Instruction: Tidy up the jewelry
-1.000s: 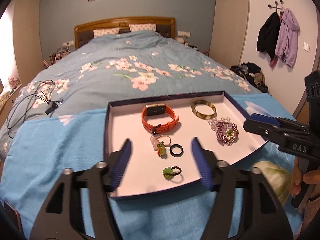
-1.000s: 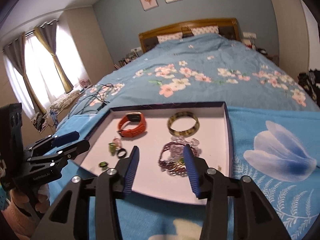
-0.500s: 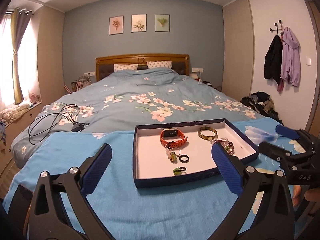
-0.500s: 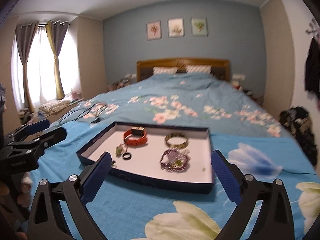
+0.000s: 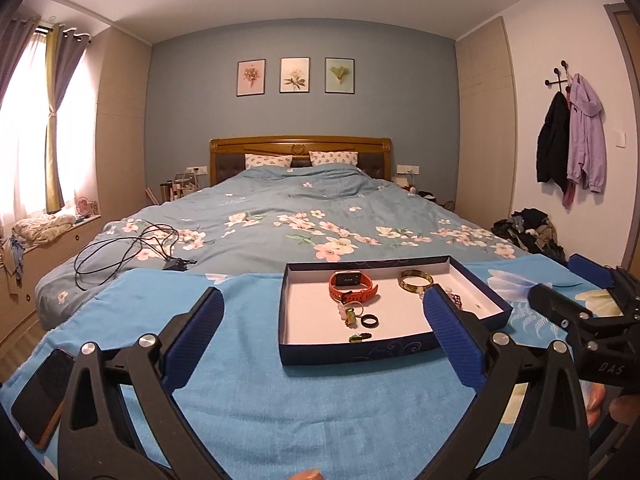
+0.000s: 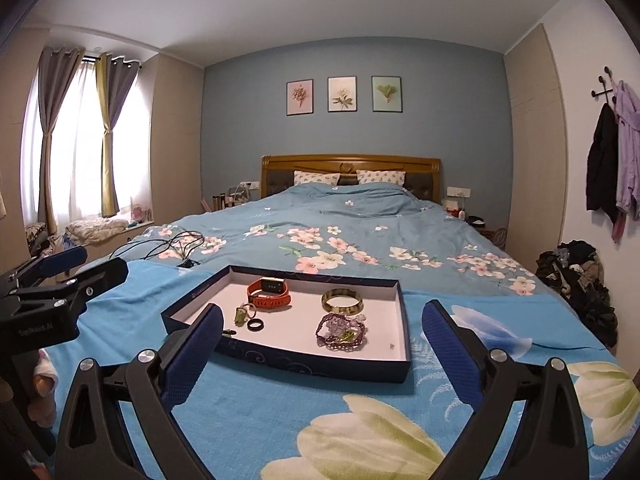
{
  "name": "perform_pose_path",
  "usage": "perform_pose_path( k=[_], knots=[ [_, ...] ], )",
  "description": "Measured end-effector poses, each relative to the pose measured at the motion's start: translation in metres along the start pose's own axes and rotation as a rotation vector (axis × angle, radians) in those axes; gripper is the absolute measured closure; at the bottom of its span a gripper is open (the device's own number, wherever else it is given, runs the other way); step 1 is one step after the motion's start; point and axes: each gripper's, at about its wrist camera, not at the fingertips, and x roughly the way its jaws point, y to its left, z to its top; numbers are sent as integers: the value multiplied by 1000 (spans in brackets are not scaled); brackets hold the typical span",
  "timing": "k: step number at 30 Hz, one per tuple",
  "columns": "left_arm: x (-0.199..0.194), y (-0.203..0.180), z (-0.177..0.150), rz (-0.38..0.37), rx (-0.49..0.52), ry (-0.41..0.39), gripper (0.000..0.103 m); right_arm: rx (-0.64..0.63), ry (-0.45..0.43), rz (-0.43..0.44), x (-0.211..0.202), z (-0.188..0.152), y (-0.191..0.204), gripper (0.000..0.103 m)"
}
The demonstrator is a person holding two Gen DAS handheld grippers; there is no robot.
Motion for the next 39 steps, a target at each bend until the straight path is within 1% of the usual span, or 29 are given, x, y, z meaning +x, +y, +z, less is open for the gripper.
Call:
perform_pose_path(
  k=[14, 19, 29, 39],
  knots=[
    [-18, -2, 0, 0, -5, -41, 5, 10, -20, -10, -10, 1, 2, 7],
    [-18, -2, 1, -7, -5, -43, 5, 16, -20, -12, -12, 1, 3, 7],
    [-23, -3, 1, 7, -3, -58, 5, 14, -16, -7, -9, 1, 4, 7],
    [-22, -3, 1, 9, -3, -56, 5, 19, -13, -5, -8, 1, 4, 7]
  ],
)
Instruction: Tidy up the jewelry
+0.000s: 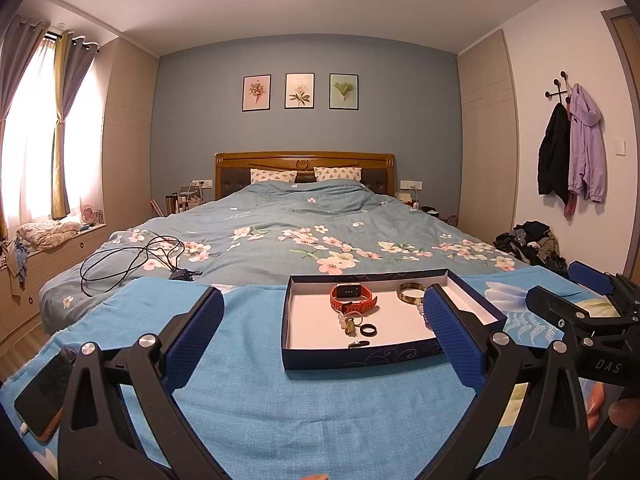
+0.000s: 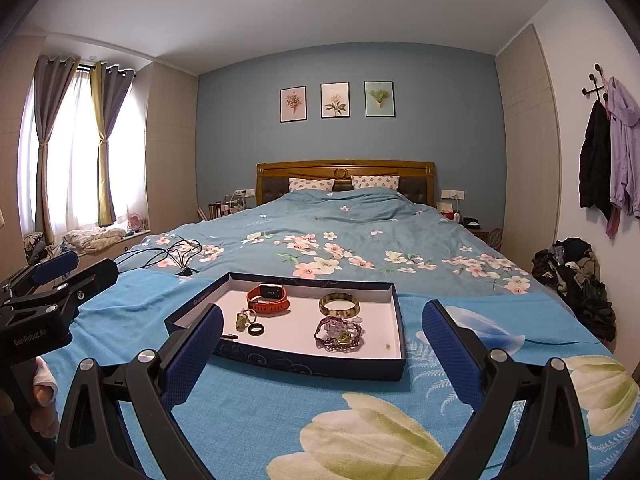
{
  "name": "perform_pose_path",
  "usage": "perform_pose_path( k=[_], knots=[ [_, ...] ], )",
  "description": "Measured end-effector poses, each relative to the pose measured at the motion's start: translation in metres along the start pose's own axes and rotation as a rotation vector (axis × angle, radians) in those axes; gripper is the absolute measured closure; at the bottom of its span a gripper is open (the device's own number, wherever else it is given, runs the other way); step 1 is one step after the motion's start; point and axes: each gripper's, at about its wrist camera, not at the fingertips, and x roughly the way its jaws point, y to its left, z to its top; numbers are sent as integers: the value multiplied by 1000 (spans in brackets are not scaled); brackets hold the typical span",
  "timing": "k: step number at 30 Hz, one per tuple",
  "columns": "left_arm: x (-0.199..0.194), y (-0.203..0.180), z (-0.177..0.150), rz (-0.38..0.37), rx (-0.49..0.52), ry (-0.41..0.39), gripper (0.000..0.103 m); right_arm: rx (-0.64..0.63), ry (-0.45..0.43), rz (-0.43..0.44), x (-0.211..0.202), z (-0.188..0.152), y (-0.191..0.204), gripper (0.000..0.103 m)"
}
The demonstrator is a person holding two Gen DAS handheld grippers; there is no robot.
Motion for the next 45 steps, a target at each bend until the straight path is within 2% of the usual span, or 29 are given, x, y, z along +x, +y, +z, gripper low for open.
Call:
perform_pose_path(
  k=[45],
  knots=[
    [9, 0, -3, 34, 1, 25, 5, 16, 22, 0, 2, -5, 1, 7]
  ],
)
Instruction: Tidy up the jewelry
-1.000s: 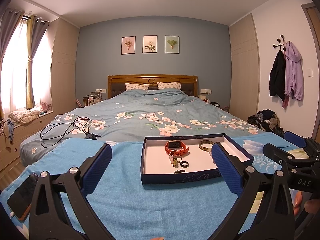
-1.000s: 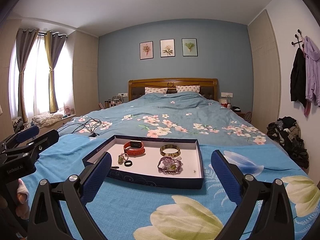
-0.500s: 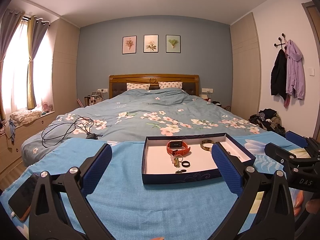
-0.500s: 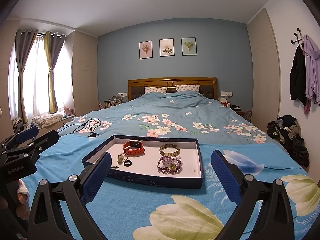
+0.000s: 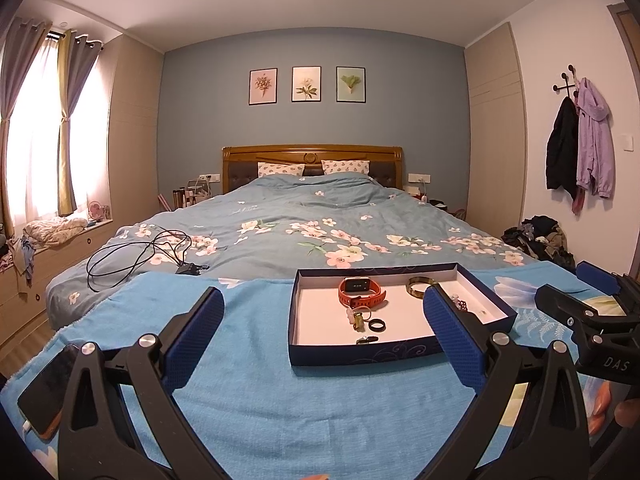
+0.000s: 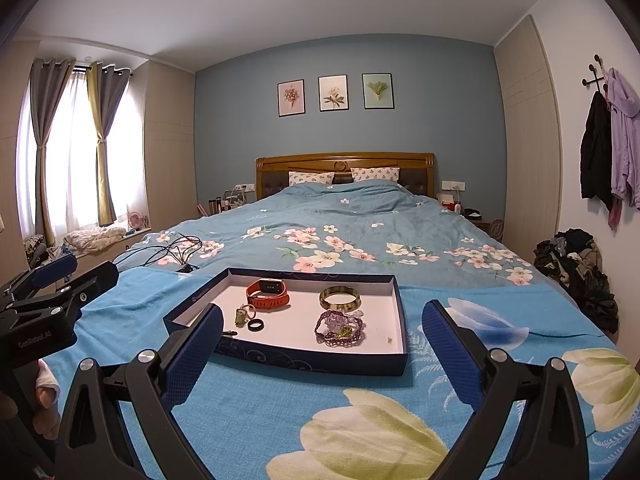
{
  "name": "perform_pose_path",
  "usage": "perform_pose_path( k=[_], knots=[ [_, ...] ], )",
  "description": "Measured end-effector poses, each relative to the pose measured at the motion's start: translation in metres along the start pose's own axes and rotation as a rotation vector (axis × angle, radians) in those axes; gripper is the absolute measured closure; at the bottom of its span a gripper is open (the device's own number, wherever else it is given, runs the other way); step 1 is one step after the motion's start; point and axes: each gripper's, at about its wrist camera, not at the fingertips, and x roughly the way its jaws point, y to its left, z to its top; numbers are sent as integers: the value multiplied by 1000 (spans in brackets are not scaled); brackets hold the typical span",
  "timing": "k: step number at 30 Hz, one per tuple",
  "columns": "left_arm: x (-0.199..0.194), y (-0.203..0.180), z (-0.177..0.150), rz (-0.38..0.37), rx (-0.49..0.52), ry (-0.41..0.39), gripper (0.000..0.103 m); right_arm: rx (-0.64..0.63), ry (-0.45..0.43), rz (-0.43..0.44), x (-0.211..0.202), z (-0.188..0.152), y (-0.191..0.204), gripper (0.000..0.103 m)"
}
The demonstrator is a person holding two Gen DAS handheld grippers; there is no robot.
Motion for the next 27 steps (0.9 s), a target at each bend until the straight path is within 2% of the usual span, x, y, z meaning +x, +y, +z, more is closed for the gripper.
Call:
perform_pose_path(
  k=[27],
  knots=[
    [4, 3, -3, 6, -1, 10, 5, 2, 6, -2, 1, 0, -1, 7]
  ],
)
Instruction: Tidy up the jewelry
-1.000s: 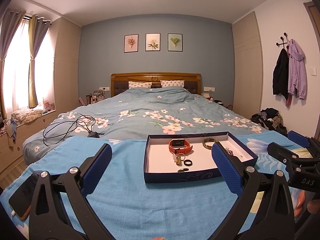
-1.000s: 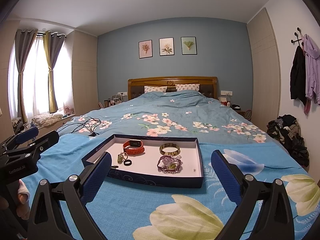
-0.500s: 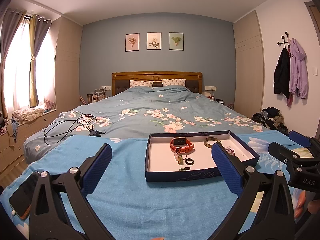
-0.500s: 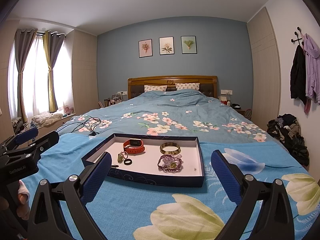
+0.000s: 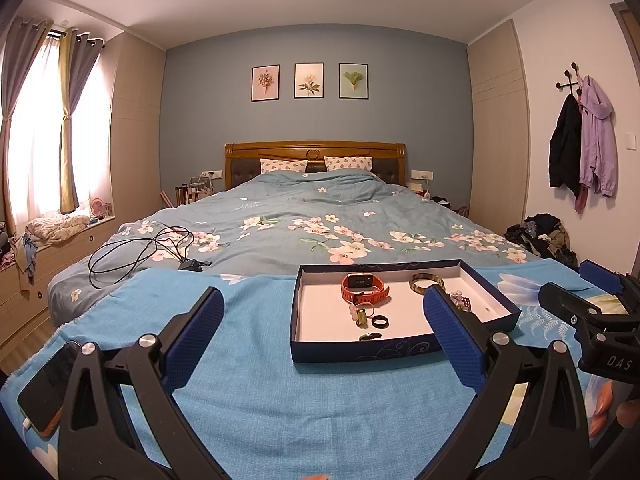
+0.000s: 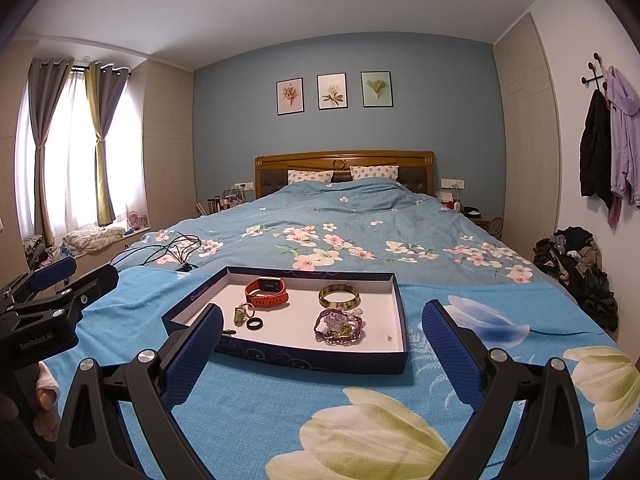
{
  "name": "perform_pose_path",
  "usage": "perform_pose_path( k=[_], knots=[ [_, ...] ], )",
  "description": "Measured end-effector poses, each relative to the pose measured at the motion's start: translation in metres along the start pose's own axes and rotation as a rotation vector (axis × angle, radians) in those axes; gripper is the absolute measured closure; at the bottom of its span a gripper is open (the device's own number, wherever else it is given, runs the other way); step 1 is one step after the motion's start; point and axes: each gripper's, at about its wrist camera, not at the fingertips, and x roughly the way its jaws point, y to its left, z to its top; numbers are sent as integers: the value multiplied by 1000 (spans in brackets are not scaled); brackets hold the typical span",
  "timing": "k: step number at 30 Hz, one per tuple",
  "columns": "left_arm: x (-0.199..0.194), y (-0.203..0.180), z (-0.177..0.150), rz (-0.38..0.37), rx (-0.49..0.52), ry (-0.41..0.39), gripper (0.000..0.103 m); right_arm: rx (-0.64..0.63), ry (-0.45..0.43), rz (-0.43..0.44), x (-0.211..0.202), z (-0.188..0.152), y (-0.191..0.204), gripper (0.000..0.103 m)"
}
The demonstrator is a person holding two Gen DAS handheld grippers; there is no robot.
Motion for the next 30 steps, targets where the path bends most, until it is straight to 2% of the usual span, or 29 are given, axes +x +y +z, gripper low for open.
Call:
perform_pose_path(
  k=[30],
  knots=[
    [3, 1, -4, 3, -7, 10, 5, 4, 2, 2, 0, -1, -2, 7]
  ],
)
